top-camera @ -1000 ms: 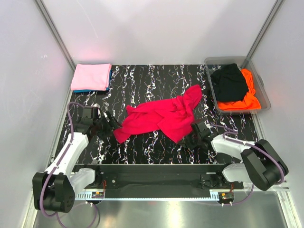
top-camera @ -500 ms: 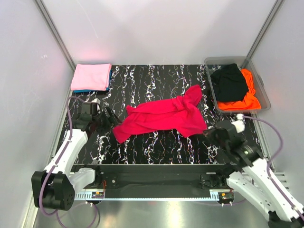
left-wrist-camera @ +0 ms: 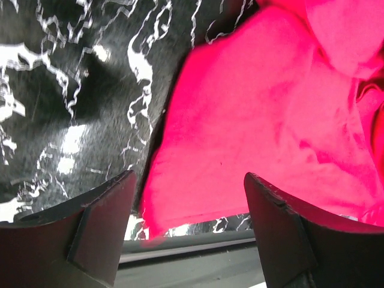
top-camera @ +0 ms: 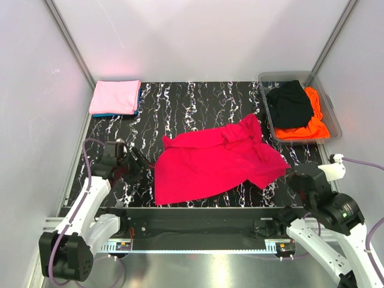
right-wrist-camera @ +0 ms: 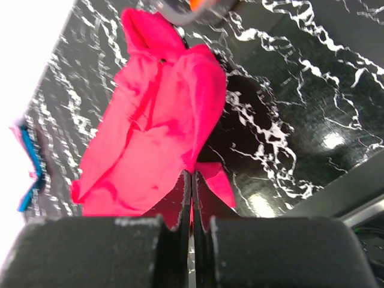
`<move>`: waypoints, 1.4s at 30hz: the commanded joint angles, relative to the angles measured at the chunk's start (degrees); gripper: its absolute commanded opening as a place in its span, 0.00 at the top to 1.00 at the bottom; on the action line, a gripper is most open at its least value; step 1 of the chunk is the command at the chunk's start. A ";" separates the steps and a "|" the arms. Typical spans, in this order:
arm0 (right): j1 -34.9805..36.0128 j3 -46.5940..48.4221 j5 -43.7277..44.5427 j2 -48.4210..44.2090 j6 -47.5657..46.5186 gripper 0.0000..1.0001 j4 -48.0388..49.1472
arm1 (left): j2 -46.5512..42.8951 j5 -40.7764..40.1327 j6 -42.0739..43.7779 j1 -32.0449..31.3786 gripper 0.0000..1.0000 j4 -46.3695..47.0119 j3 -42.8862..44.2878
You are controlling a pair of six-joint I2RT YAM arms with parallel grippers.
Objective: Fold and stack the t-shirts
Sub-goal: Flatten the tshirt out
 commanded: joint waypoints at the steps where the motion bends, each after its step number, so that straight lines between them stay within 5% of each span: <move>1: -0.02 -3.45 -0.67 1.07 -0.25 1.00 0.09 | -1.82 1.49 -4.12 -0.81 0.25 -1.04 -1.39; 6: 0.06 -7.59 -3.58 -1.66 -1.21 1.00 3.97 | -2.70 -0.87 -10.80 -8.00 0.35 -7.08 -2.01; 10: 0.06 -7.24 -3.40 -0.69 -2.89 1.00 4.14 | -2.88 -10.69 -22.29 -24.31 0.39 -13.51 -2.18; 13: 0.06 -7.94 -3.84 -1.21 -2.45 1.00 4.76 | -2.44 -13.71 -27.58 -30.85 0.43 -15.19 -3.15; 42: 0.06 -8.29 -5.51 -3.41 -3.50 1.00 5.73 | -0.07 -17.58 -34.46 -34.83 0.58 -10.27 -7.72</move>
